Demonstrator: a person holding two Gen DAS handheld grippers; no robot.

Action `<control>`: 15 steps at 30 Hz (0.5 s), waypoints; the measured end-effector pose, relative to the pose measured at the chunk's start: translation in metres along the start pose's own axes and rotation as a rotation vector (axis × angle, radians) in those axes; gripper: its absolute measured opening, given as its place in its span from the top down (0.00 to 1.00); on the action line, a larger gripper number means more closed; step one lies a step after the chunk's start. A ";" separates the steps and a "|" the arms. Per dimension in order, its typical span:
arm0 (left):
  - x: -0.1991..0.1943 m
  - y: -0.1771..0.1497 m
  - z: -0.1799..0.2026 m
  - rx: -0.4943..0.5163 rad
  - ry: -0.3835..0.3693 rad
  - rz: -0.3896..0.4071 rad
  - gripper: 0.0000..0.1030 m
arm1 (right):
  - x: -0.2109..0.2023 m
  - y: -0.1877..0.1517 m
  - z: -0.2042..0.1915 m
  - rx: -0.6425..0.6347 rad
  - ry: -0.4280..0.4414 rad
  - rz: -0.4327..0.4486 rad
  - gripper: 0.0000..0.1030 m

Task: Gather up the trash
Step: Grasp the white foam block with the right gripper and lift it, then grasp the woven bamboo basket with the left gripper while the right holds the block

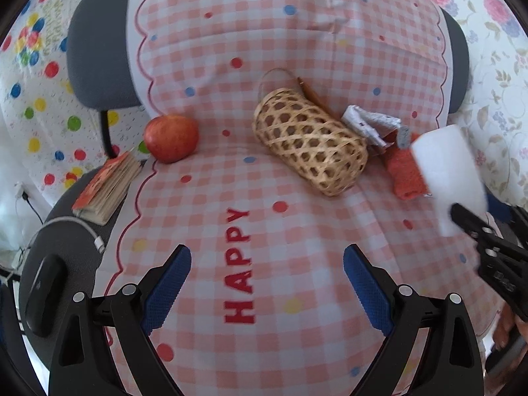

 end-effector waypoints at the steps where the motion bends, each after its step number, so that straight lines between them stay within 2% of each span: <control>1: 0.000 0.004 0.003 0.009 0.000 0.005 0.10 | -0.005 0.002 0.006 0.016 -0.009 0.011 0.42; 7: 0.010 0.025 0.025 0.049 -0.019 0.016 0.10 | -0.027 0.009 0.044 0.096 -0.052 0.045 0.41; 15: 0.036 0.046 0.037 0.010 -0.045 0.011 0.11 | -0.029 0.006 0.054 0.136 -0.039 0.061 0.40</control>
Point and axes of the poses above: each gripper's, at about its wrist camera, not at the fingertips, and x roughly the way its jaws point, z to its right, y to its top, the point moved 7 cm from there along x, roughly the way its jaws point, and after that the axes turned 12 degrees about x, right-handed, at the moved point
